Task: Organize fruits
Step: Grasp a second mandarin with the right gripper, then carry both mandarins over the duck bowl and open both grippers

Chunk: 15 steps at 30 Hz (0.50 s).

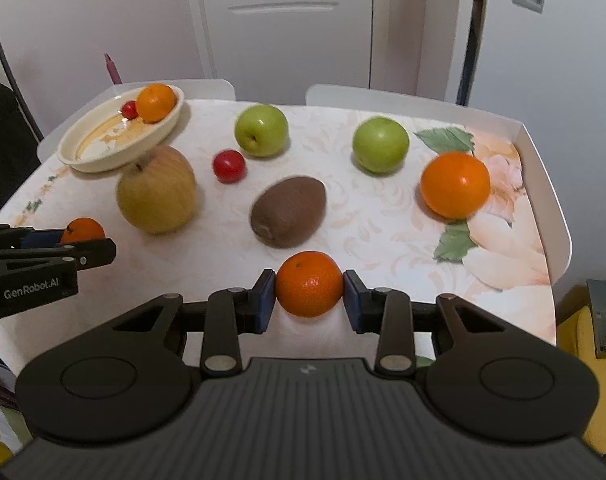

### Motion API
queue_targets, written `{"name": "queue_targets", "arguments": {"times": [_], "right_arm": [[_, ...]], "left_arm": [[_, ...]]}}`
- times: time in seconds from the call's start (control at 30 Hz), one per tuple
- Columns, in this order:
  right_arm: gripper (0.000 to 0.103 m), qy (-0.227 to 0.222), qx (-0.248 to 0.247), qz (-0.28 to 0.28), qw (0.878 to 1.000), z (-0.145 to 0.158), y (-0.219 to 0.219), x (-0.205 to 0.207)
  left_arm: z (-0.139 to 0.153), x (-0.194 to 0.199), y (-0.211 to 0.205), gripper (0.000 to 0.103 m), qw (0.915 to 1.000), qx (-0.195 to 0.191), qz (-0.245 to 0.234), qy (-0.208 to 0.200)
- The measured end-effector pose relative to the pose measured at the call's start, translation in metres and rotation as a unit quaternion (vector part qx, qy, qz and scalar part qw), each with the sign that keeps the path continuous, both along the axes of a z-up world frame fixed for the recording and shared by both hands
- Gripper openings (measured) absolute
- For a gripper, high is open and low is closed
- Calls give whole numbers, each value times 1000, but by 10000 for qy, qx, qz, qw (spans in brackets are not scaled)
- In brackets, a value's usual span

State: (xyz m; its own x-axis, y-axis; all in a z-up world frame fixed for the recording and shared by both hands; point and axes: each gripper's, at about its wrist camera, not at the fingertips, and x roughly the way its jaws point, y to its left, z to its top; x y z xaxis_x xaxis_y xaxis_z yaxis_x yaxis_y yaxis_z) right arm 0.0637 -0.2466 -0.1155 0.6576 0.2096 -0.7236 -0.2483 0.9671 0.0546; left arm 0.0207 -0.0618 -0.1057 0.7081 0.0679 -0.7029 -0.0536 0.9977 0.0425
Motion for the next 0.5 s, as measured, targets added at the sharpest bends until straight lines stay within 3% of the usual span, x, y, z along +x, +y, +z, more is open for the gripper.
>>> {"name": "queue_targets", "arguments": {"times": [0.5], "right_arm": [[51, -316, 264, 261, 9988, 63, 63, 8]], "left_arm": [[63, -6, 58, 43, 9988, 46, 331, -347]]}}
